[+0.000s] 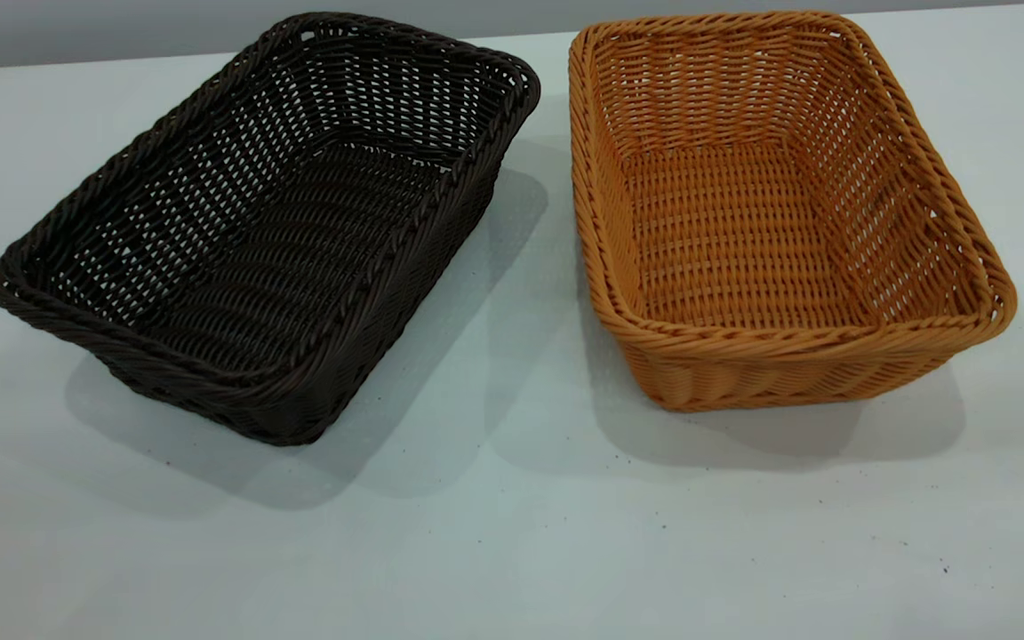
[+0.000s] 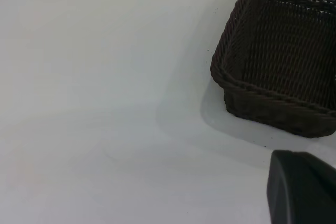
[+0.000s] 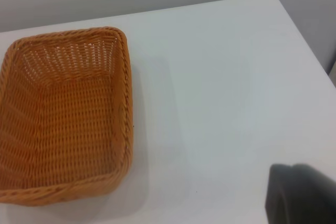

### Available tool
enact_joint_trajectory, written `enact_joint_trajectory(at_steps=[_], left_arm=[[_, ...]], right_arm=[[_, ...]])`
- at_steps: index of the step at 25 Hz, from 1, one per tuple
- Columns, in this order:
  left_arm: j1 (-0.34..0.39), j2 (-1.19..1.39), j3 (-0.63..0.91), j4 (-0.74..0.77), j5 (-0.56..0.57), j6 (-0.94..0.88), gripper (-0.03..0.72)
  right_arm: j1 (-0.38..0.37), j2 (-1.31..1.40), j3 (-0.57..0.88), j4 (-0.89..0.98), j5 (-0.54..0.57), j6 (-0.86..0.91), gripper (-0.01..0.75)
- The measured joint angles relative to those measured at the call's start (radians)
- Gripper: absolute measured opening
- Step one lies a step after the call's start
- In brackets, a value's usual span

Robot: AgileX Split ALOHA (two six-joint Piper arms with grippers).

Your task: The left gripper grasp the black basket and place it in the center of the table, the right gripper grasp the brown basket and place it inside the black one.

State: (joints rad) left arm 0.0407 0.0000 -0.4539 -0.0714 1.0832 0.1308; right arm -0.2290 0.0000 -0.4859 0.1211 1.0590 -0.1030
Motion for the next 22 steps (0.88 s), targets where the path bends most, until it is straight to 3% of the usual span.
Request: enact_joint_trajectory(at_steps=[22], left_arm=[[0.000, 0.000, 0.000, -0.001, 0.000, 0.000, -0.001]], right_arm=[[0.000, 0.000, 0.000, 0.021, -0.001, 0.004, 0.000]])
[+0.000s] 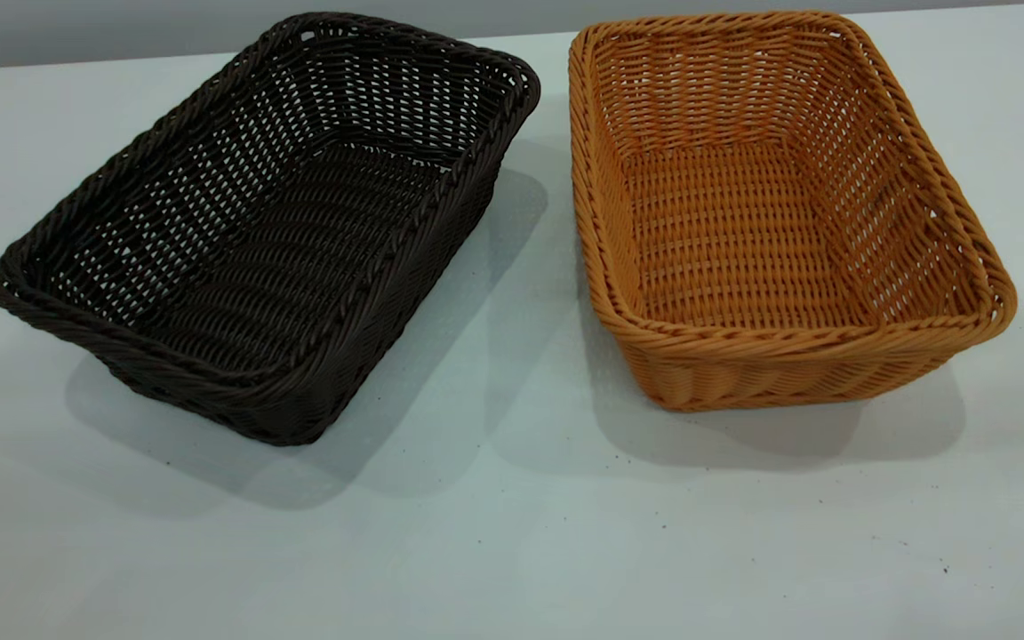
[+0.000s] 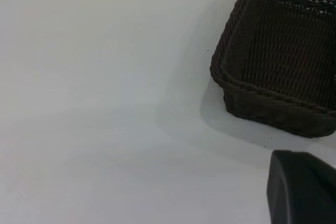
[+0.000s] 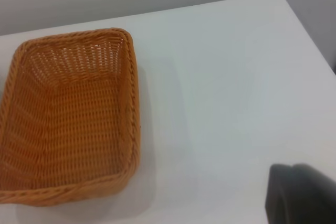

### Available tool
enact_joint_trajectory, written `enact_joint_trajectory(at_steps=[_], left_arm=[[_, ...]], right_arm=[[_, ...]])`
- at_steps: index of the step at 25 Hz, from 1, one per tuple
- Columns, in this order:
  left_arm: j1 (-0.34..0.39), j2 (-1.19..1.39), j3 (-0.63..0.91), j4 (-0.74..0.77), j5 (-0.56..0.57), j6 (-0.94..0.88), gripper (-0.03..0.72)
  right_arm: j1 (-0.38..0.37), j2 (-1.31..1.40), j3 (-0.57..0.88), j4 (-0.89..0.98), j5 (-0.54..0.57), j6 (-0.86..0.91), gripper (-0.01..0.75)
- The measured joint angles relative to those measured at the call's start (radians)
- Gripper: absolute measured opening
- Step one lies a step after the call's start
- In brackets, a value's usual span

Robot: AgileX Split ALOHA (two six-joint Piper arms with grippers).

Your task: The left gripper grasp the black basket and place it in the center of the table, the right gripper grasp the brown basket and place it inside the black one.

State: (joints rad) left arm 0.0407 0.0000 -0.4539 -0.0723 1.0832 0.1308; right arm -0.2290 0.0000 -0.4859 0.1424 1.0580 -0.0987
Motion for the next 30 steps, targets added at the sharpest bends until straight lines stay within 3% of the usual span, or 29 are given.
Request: enact_joint_trajectory(at_steps=[12, 23, 30], left_arm=[[-0.002, 0.069, -0.054, 0.000, -0.053, 0.001, -0.001], [-0.025, 0.341, -0.159, -0.018, -0.137, 0.121, -0.001], [-0.025, 0.508, -0.174, -0.209, -0.297, 0.327, 0.012]], right_arm=[[0.000, 0.052, -0.036, 0.153, -0.013, 0.026, 0.012], [0.000, 0.298, -0.077, 0.489, -0.027, -0.027, 0.206], [0.000, 0.409, -0.059, 0.568, -0.084, 0.025, 0.261]])
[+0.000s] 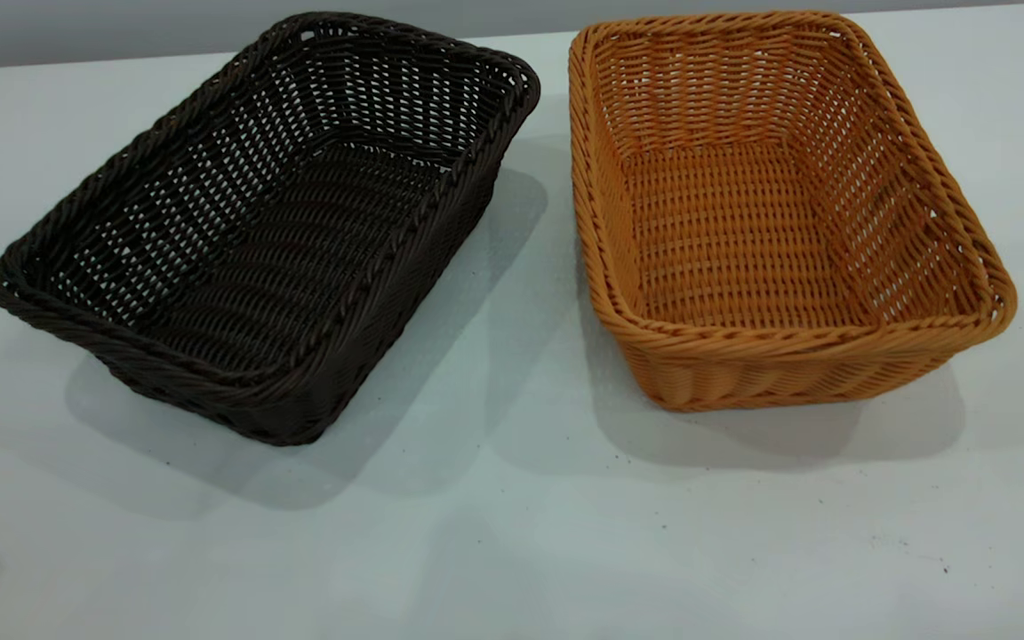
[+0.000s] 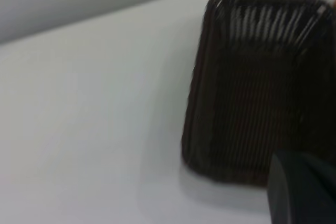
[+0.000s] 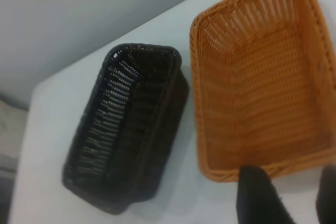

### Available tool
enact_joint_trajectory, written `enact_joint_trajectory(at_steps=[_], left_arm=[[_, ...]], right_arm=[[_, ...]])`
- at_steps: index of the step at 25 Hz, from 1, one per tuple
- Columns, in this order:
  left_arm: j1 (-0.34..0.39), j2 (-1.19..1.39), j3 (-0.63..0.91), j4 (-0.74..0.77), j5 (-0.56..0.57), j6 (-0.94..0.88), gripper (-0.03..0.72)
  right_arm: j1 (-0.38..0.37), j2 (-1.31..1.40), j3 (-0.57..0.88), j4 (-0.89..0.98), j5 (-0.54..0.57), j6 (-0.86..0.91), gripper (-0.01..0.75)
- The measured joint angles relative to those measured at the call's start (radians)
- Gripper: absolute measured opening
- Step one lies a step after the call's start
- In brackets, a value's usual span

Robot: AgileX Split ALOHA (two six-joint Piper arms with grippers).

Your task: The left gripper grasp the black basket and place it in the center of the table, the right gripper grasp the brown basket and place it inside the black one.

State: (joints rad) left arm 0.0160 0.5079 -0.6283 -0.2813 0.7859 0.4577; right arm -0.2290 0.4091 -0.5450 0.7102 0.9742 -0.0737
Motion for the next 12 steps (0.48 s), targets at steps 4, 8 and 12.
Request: enact_joint_trajectory(at_steps=[4, 8, 12], left_arm=[[0.000, 0.064, 0.000, -0.163, -0.081, 0.151, 0.094], [0.000, 0.110, 0.000, -0.309, -0.122, 0.291, 0.224], [0.000, 0.155, 0.000, -0.367, -0.160, 0.356, 0.333]], right_arm=[[0.000, 0.076, 0.021, 0.074, -0.019, 0.056, 0.265], [0.000, 0.167, 0.024, 0.198, -0.016, 0.114, 0.265], [0.000, 0.262, 0.024, 0.298, -0.015, 0.214, 0.282]])
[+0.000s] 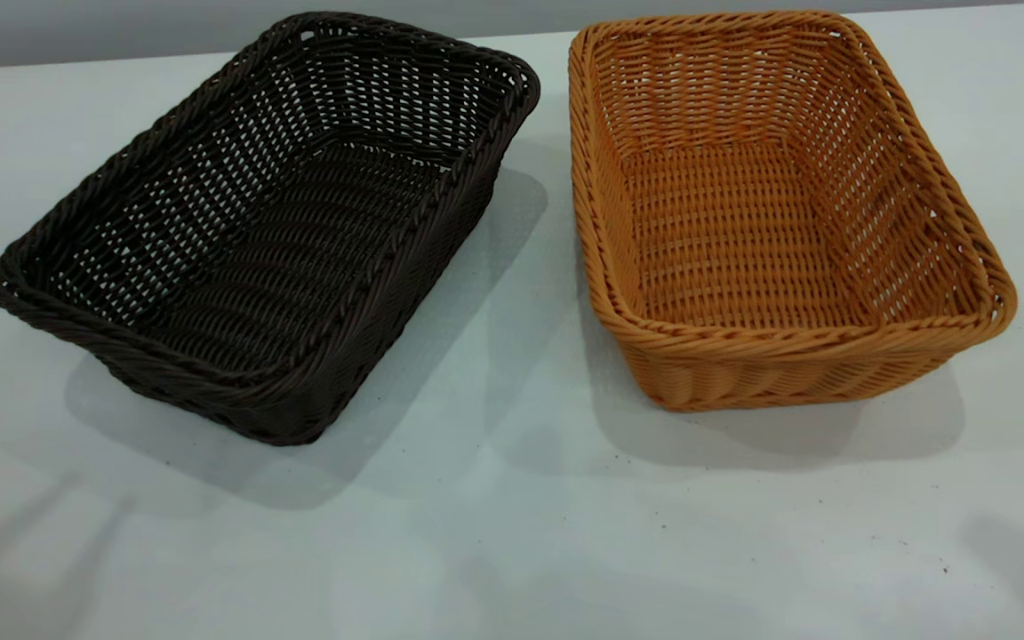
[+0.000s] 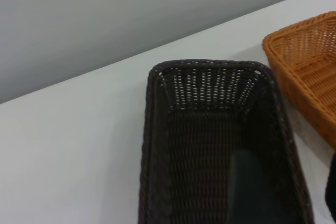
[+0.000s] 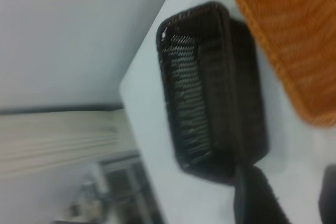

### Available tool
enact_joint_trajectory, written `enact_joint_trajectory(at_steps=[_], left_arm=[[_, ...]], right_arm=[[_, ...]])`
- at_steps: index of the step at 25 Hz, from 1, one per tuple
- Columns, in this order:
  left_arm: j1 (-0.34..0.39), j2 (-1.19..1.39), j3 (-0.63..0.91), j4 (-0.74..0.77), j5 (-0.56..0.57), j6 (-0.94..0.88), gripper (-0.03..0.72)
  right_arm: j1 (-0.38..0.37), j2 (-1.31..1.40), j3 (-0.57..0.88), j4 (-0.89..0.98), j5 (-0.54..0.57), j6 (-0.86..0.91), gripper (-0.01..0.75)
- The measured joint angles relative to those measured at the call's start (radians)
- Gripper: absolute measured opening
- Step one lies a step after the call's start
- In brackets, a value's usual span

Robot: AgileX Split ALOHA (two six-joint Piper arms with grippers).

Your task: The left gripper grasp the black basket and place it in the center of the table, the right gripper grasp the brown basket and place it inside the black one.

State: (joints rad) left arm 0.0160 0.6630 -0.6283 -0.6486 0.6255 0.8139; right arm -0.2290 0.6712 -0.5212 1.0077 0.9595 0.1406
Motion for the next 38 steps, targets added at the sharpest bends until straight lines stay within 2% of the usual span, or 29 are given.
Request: enact_joint_trajectory(at_steps=[4, 9, 14, 17, 21, 31, 35, 38], left_arm=[[0.000, 0.032, 0.001, 0.000, -0.057, 0.002, 0.367], [0.000, 0.061, 0.002, 0.000, -0.063, 0.002, 0.372], [0.000, 0.089, 0.002, 0.000, -0.063, 0.002, 0.372], [0.000, 0.103, 0.002, -0.005, -0.063, 0.002, 0.372], [0.000, 0.118, 0.002, -0.020, -0.065, 0.002, 0.372], [0.000, 0.129, 0.002, -0.027, -0.070, 0.002, 0.372], [0.000, 0.129, 0.002, -0.027, -0.070, 0.002, 0.372], [0.000, 0.129, 0.002, -0.027, -0.070, 0.002, 0.372]], right_arm=[[0.000, 0.084, 0.021, 0.047, 0.002, 0.109, 0.336], [0.000, 0.161, 0.102, 0.059, -0.004, 0.225, 0.397], [0.001, 0.199, 0.176, 0.117, -0.041, 0.227, 0.405], [0.027, 0.221, 0.177, 0.153, -0.045, 0.212, 0.405], [0.122, 0.274, 0.177, 0.198, -0.144, 0.212, 0.405], [0.484, 0.500, 0.174, 0.418, -0.454, 0.204, 0.405], [0.571, 0.599, 0.168, 0.487, -0.471, 0.141, 0.405], [0.583, 0.668, 0.147, 0.553, -0.460, 0.065, 0.405]])
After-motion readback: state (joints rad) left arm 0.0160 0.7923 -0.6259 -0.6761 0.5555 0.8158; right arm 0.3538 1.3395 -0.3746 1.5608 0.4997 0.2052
